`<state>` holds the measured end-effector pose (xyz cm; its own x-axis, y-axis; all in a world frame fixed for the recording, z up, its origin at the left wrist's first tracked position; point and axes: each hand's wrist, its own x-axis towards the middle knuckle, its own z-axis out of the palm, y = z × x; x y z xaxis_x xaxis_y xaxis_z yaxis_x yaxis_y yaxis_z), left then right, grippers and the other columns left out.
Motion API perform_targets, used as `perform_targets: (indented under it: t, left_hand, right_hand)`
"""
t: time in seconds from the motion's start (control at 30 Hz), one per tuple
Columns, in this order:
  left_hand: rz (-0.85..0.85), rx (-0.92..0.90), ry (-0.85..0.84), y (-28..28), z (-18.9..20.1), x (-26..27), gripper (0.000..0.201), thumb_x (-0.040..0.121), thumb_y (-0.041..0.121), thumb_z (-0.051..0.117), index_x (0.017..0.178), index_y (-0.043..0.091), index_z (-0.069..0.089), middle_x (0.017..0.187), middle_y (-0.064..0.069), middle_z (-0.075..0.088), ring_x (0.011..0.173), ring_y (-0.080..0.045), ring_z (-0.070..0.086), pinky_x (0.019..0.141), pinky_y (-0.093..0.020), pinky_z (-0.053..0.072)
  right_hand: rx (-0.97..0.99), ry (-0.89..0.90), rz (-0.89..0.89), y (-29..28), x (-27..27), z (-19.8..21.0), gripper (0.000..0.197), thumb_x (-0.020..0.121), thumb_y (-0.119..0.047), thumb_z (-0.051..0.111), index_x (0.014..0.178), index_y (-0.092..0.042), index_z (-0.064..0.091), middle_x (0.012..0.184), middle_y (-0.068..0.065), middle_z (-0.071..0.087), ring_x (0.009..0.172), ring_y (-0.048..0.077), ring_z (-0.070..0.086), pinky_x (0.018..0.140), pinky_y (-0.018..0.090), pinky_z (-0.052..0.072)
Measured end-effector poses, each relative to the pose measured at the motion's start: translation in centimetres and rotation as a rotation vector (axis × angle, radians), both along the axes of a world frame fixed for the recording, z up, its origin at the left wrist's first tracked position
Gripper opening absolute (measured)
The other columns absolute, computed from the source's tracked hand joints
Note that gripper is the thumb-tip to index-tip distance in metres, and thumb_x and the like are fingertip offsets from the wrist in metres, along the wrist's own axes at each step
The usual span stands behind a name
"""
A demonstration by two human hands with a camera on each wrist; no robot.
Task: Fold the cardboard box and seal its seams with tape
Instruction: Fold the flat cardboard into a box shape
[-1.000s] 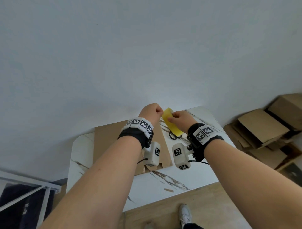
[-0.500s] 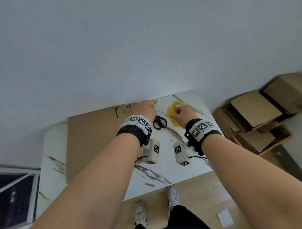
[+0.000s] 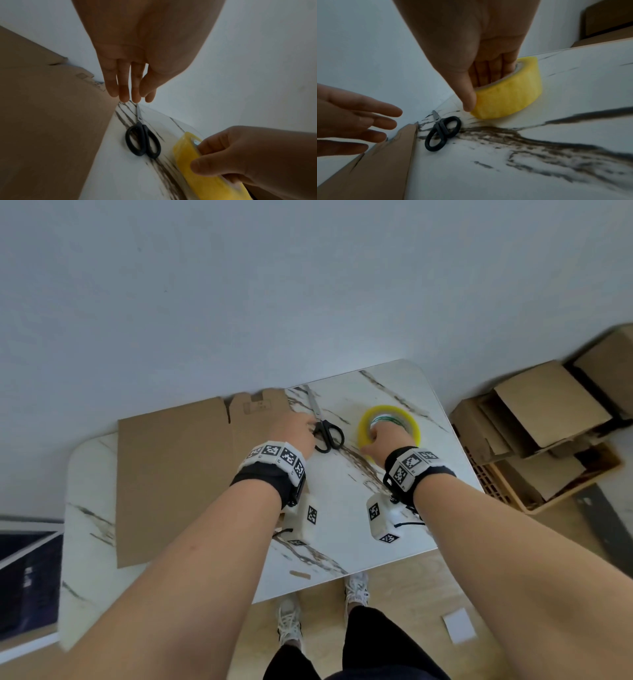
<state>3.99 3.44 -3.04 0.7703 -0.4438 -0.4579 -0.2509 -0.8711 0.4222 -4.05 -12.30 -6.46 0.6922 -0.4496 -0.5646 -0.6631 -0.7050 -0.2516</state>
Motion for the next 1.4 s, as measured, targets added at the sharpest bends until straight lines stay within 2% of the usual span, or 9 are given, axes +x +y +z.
perform_targets:
  t: [0.17, 0.27, 0.53, 0.6, 0.7, 0.83, 1.0, 1.2, 1.4]
  left_hand:
    - [0.084, 0.021, 0.019, 2.7, 0.0, 0.4, 0.049, 0.093, 0.0, 0.037, 0.137, 0.014, 0.051, 0.142, -0.009, 0.049, 0.129, -0.027, 0.047, 0.105, -0.032, 0.036]
    - [0.139, 0.037, 0.04, 4.4, 0.2, 1.1, 0.051, 0.093, -0.001, 0.038, 0.141, 0.016, 0.046, 0.144, -0.007, 0.048, 0.13, -0.026, 0.047, 0.107, -0.033, 0.037]
    - [0.278, 0.051, -0.026, 10.7, -0.7, 2.2, 0.044, 0.095, 0.002, 0.038, 0.134, 0.014, 0.053, 0.142, -0.011, 0.047, 0.126, -0.03, 0.05, 0.106, -0.039, 0.041]
    - [0.293, 0.085, -0.025, 12.7, -1.5, 2.2, 0.04, 0.094, 0.009, 0.04, 0.129, 0.018, 0.056, 0.143, -0.012, 0.046, 0.121, -0.031, 0.053, 0.102, -0.039, 0.044]
    - [0.284, 0.12, 0.019, 15.0, -2.8, 1.9, 0.051, 0.094, 0.011, 0.045, 0.143, 0.022, 0.041, 0.158, -0.008, 0.02, 0.142, -0.029, 0.029, 0.114, -0.039, 0.028]
    - [0.219, 0.146, 0.045, 16.1, -4.1, 1.8, 0.058, 0.094, 0.011, 0.046, 0.149, 0.022, 0.029, 0.16, -0.007, 0.011, 0.147, -0.029, 0.013, 0.12, -0.041, 0.019]
    - [0.196, 0.139, 0.058, 16.3, -4.8, 1.7, 0.055, 0.095, 0.01, 0.04, 0.149, 0.02, 0.03, 0.159, -0.007, 0.016, 0.146, -0.028, 0.018, 0.12, -0.038, 0.019]
    - [0.208, 0.109, 0.02, 17.2, -4.6, 1.6, 0.051, 0.096, 0.006, 0.041, 0.145, 0.018, 0.038, 0.156, -0.005, 0.027, 0.141, -0.024, 0.031, 0.114, -0.034, 0.026]
    - [0.251, 0.125, -0.008, 17.7, -2.6, 2.4, 0.05, 0.096, 0.009, 0.043, 0.144, 0.019, 0.039, 0.148, -0.01, 0.038, 0.13, -0.029, 0.046, 0.104, -0.035, 0.039]
  right_hand:
    - [0.013, 0.063, -0.012, 0.7, 0.7, 0.8, 0.019, 0.093, -0.008, 0.047, 0.103, -0.005, 0.062, 0.097, 0.012, 0.062, 0.086, 0.026, 0.057, 0.076, 0.031, 0.047]
    - [-0.026, -0.122, -0.106, 1.8, 1.4, 2.4, 0.027, 0.091, -0.008, 0.047, 0.116, -0.004, 0.058, 0.113, 0.015, 0.061, 0.095, 0.031, 0.058, 0.075, 0.034, 0.044]
    - [0.178, -0.251, -0.056, 8.8, 4.9, 3.7, 0.036, 0.091, -0.014, 0.05, 0.127, -0.016, 0.054, 0.124, 0.007, 0.062, 0.11, 0.026, 0.059, 0.094, 0.036, 0.049]
    - [0.172, -0.208, -0.023, 10.1, 5.5, 3.1, 0.039, 0.091, -0.016, 0.05, 0.13, -0.017, 0.052, 0.124, 0.005, 0.062, 0.109, 0.026, 0.06, 0.091, 0.035, 0.05]
    - [0.169, -0.143, 0.017, 11.7, 6.1, 2.2, 0.044, 0.092, -0.014, 0.049, 0.136, -0.014, 0.048, 0.129, 0.009, 0.059, 0.113, 0.027, 0.059, 0.087, 0.03, 0.047]
    - [0.214, -0.088, -0.014, 13.2, 6.9, 0.9, 0.039, 0.093, -0.012, 0.052, 0.132, -0.005, 0.049, 0.123, 0.014, 0.061, 0.108, 0.03, 0.06, 0.079, 0.03, 0.047]
    - [0.241, -0.063, -0.053, 14.0, 7.7, -0.5, 0.026, 0.09, -0.011, 0.055, 0.115, -0.006, 0.055, 0.106, 0.01, 0.063, 0.099, 0.03, 0.062, 0.088, 0.039, 0.053]
    - [0.081, -0.02, -0.105, 14.4, 8.5, -0.6, 0.041, 0.09, -0.011, 0.05, 0.129, -0.002, 0.048, 0.128, 0.019, 0.053, 0.114, 0.034, 0.056, 0.086, 0.036, 0.049]
    - [0.08, -0.08, -0.118, 15.1, 8.5, 1.1, 0.026, 0.087, -0.009, 0.05, 0.111, -0.001, 0.056, 0.123, 0.02, 0.057, 0.101, 0.031, 0.059, 0.072, 0.033, 0.045]
